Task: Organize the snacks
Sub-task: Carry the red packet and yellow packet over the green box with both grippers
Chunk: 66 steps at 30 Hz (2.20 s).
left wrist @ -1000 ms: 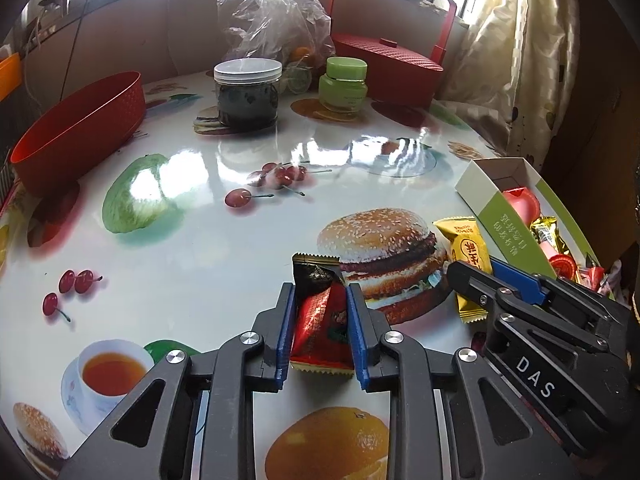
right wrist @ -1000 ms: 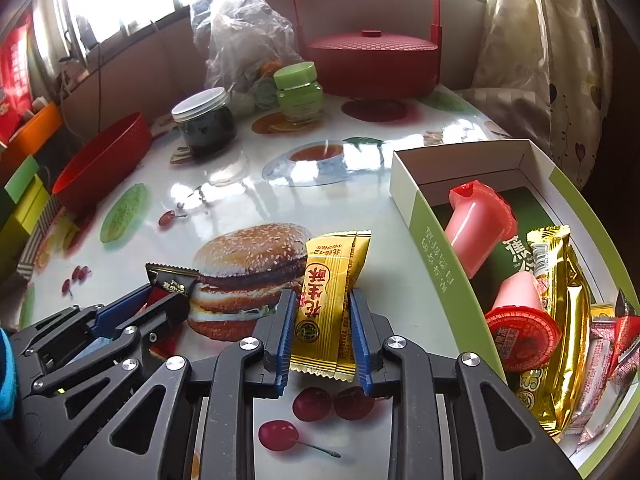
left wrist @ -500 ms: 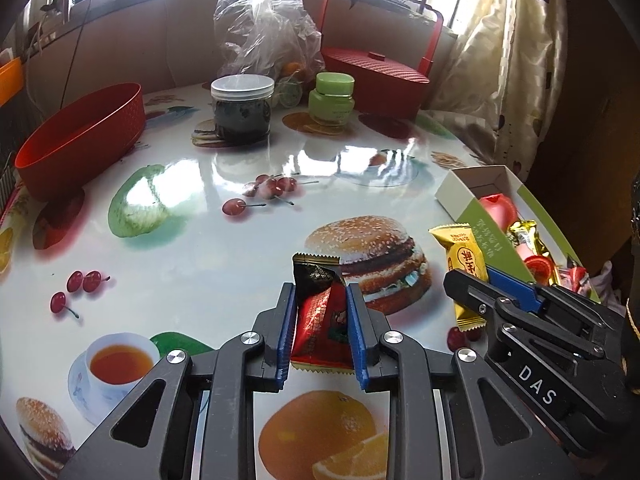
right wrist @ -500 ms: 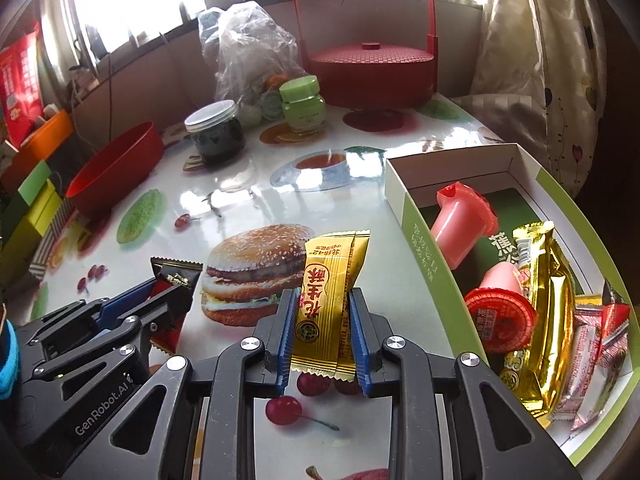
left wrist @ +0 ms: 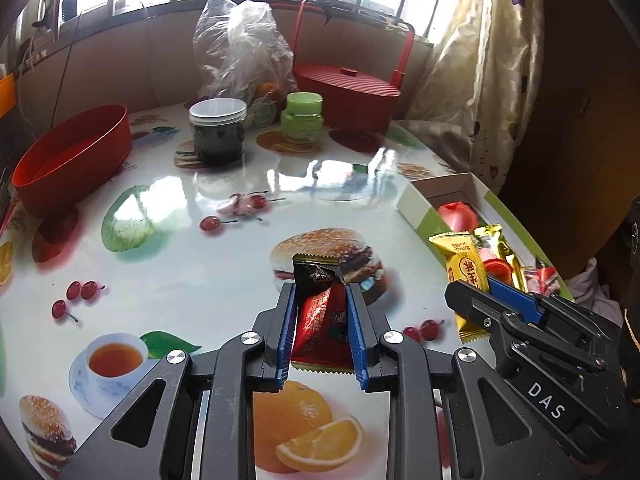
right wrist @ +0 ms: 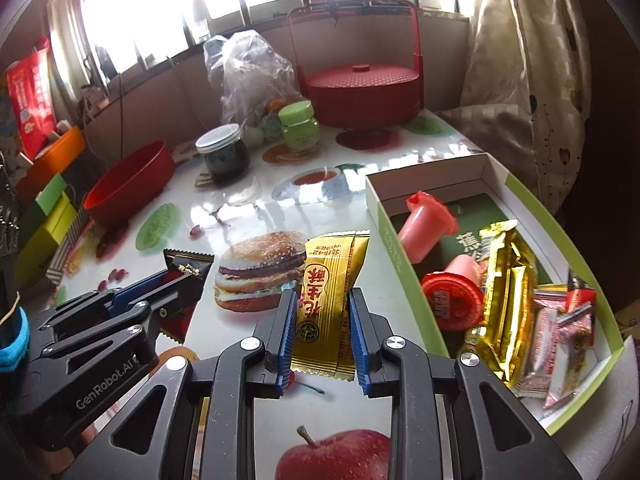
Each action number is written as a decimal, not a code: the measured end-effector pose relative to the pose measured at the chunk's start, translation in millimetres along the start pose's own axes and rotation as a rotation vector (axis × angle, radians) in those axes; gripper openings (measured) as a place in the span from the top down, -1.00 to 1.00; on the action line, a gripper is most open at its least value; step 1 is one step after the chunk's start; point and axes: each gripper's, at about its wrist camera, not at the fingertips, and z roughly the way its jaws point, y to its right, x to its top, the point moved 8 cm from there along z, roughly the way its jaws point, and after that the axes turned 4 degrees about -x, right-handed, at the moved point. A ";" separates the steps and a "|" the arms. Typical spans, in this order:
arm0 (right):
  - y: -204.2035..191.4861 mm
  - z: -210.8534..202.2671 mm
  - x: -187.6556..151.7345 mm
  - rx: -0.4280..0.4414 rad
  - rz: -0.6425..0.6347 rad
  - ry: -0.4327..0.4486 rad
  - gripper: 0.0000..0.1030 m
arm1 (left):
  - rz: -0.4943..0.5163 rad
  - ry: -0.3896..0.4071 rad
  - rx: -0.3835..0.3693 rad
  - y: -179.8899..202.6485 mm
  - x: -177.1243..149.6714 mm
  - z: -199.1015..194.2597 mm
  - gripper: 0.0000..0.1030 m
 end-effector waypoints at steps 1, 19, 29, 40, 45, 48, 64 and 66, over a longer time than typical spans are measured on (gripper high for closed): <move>0.8 -2.3 -0.2 -0.001 0.001 0.003 0.53 | 0.004 0.001 -0.004 2.8 0.3 -0.8 0.50; 47.7 -38.2 -5.9 -0.053 0.063 0.045 0.53 | 0.070 -0.011 -0.105 56.8 4.2 -3.7 0.50; 77.7 -49.4 -9.8 -0.092 0.103 0.053 0.53 | 0.117 -0.020 -0.141 88.8 8.3 3.2 0.50; 107.2 -52.6 -15.6 -0.124 0.147 0.052 0.53 | 0.148 -0.032 -0.205 118.7 15.8 14.8 0.50; 120.0 -51.5 -19.6 -0.141 0.167 0.043 0.53 | 0.160 -0.038 -0.228 129.7 20.1 22.5 0.50; 126.5 -50.2 -22.2 -0.148 0.178 0.038 0.53 | 0.161 -0.048 -0.243 135.9 22.4 29.5 0.50; 140.7 -41.0 -21.2 -0.178 0.173 0.040 0.53 | 0.206 -0.087 -0.265 160.0 30.9 63.8 0.50; 142.3 -40.3 -19.1 -0.186 0.165 0.044 0.53 | 0.209 -0.096 -0.264 161.3 29.8 68.6 0.50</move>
